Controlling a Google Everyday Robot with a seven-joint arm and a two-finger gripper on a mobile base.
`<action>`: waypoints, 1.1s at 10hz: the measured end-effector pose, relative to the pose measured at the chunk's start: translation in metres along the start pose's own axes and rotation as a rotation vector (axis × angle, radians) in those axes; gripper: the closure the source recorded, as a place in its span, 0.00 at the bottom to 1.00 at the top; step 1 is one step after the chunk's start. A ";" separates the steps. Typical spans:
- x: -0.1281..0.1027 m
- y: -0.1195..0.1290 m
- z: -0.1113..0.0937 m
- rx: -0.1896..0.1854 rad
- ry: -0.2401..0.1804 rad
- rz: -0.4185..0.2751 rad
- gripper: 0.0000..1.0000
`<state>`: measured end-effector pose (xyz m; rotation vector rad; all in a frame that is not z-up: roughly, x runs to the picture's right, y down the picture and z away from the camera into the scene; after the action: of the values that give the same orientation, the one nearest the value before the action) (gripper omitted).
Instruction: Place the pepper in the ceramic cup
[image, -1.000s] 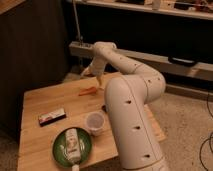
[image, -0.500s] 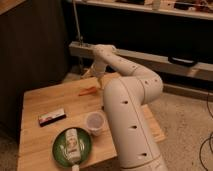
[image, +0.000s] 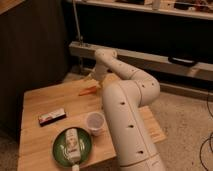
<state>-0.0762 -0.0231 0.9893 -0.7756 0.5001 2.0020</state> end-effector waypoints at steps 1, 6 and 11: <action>-0.001 -0.001 0.005 0.009 0.012 0.006 0.20; -0.001 -0.004 0.017 0.035 0.048 0.018 0.21; 0.001 -0.003 0.015 0.032 0.068 0.007 0.58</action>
<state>-0.0790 -0.0118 1.0000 -0.8248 0.5737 1.9745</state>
